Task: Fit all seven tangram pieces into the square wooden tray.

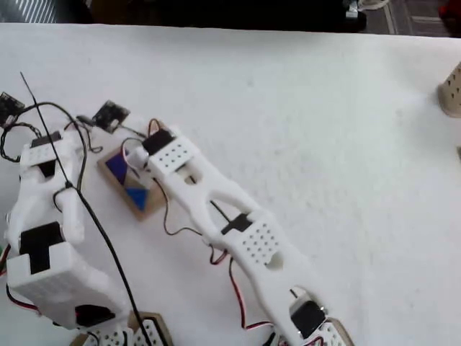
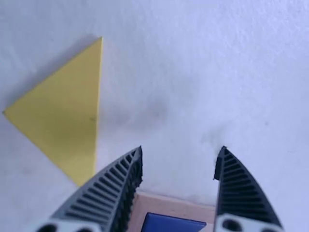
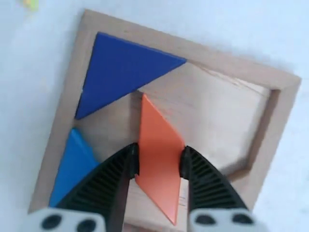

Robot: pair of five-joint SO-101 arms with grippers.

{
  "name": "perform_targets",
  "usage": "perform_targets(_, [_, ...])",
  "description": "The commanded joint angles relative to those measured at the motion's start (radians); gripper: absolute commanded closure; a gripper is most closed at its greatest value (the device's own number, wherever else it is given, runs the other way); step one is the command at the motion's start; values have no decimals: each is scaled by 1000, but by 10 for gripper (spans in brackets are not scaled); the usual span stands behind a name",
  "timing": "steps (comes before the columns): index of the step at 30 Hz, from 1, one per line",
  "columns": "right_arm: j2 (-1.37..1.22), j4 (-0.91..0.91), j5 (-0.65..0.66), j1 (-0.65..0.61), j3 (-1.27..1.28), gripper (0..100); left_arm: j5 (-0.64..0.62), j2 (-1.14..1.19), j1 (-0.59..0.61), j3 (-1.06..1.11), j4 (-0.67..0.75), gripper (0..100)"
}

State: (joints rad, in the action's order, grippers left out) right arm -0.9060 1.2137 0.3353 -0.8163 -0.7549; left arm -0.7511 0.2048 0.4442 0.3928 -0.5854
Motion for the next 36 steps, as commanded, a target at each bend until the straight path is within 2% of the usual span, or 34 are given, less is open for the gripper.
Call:
perform_targets(1, [120,105,152,10,-81,954,-2,-5,7,-49,-11,753])
perform_targets(4, [160,174,258,18,-129,954,-2,-5,8,-49,-11,753])
perform_targets(7, [177,222,417,27,-160,952,-2,-5,21,-51,-11,753])
perform_targets(11, [174,232,686,16,-166,951,-2,-5,24,-52,-11,754])
perform_targets(16, [107,186,1112,-8,-172,954,-3,-7,47,-54,-11,754])
perform_targets(18, [61,134,1218,-16,-172,954,-3,-7,47,-54,-11,754])
perform_targets(24, [-65,-38,1234,-19,-173,952,-3,-7,47,-54,-11,754])
perform_targets(29, [-53,-130,1016,-13,-176,949,-3,-7,44,-54,-11,754])
perform_targets(34, [22,-1,953,-16,-256,946,-3,-7,44,-54,-9,754])
perform_targets(36, [51,91,930,-19,-318,899,-3,-7,44,-54,-9,754])
